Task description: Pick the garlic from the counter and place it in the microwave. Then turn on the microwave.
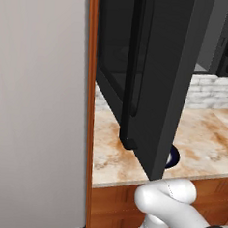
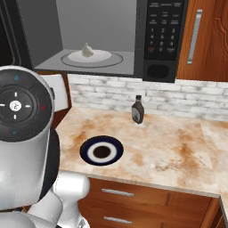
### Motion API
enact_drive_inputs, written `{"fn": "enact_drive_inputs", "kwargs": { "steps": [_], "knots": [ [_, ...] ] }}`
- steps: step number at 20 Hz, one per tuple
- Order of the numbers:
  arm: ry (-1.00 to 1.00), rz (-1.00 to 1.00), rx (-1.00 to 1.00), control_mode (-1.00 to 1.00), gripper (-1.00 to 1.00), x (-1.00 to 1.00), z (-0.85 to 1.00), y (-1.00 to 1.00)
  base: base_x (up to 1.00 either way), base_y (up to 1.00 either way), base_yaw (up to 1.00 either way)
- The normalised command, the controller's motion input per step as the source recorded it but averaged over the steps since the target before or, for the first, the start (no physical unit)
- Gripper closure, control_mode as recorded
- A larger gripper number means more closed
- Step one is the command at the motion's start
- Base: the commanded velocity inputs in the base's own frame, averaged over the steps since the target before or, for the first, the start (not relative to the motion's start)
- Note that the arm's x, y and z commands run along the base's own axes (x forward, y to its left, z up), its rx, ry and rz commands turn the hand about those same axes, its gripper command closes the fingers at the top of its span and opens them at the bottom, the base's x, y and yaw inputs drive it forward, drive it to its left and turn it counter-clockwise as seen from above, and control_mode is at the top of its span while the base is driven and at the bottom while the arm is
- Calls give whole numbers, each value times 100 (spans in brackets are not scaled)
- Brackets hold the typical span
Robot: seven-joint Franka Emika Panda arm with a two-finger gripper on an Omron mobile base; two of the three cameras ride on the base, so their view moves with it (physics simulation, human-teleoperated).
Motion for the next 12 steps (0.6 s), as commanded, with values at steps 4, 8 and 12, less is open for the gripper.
{"fn": "enact_drive_inputs", "kwargs": {
  "steps": [4,8,12],
  "knots": [
    [0,0,7,-100,-100,-41,3,2,0,0,0],
    [3,-3,13,-100,-100,-38,2,1,0,0,0],
    [4,-2,13,-100,-100,-34,2,1,0,0,0]
  ]
}}
